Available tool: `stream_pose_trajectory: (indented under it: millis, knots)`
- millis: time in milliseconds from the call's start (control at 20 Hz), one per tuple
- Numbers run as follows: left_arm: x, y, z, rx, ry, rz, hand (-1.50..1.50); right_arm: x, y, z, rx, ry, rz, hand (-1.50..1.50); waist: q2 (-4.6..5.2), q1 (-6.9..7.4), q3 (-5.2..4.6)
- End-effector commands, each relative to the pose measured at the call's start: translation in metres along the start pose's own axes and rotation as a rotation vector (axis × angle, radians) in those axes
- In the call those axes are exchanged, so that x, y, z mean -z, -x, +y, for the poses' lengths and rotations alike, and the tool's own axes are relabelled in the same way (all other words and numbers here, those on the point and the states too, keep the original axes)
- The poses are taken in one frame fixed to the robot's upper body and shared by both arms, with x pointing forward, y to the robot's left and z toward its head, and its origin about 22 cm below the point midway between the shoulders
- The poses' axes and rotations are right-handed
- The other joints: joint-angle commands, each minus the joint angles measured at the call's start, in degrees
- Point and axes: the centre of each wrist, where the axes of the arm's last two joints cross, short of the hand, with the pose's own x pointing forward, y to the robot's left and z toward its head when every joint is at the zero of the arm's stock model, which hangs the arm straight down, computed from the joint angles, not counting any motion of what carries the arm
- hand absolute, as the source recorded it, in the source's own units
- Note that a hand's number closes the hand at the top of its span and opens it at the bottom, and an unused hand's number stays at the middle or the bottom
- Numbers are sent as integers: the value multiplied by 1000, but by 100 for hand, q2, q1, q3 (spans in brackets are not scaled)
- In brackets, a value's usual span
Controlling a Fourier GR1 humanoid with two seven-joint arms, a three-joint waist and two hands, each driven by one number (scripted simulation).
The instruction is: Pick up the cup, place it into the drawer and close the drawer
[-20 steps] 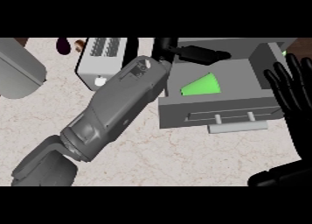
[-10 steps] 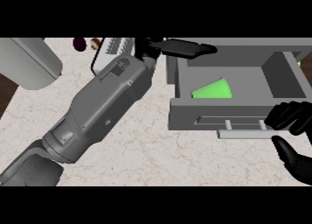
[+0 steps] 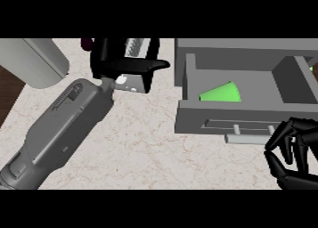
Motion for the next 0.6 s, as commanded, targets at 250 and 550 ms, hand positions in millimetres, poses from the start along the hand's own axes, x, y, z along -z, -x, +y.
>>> stream_pose_trajectory:
  millis: [250,550]
  knots:
    - [-74,-7,82,-29,-64,15,-150,28,13,2,-161,-21,100,150,51,-6,-1]
    - [-107,-4,103,-55,-54,53,-150,21,35,9,-466,-194,94,150,57,15,5]
